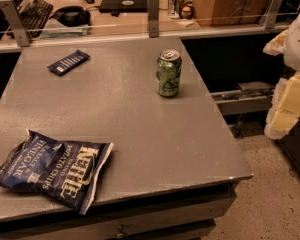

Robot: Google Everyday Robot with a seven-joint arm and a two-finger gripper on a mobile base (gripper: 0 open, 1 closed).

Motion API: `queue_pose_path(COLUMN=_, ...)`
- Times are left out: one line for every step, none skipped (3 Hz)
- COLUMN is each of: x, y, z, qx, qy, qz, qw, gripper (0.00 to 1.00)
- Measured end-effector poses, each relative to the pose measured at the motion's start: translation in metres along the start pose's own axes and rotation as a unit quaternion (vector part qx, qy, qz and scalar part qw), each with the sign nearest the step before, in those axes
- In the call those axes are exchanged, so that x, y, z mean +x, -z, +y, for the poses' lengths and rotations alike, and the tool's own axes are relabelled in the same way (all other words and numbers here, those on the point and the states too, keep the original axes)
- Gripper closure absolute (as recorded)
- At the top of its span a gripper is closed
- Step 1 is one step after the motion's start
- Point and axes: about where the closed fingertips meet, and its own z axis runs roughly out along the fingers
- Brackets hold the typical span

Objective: Move green can near blue chip bag

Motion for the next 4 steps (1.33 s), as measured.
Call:
queue_pose_path(x=0.000, y=0.000, z=0.000, qx=0.000, qy=0.000, qz=0.000, qw=1.0000, gripper=0.00)
queue_pose_path(x=-0.014, y=-0.021, z=-0.014, qx=0.002, qy=0.003, qz=-0.022, qw=0.9998, gripper=0.00)
queue_pose_path(x=-0.033, y=-0.057, z=-0.043, qx=0.000, qy=0.001, qz=-0.065, qw=0.9979, gripper=0.00)
queue_pose_path(x=-0.055, y=-0.097, z=-0.079, qx=-0.006, qy=-0.012, qz=-0.121, qw=0.9925, gripper=0.00)
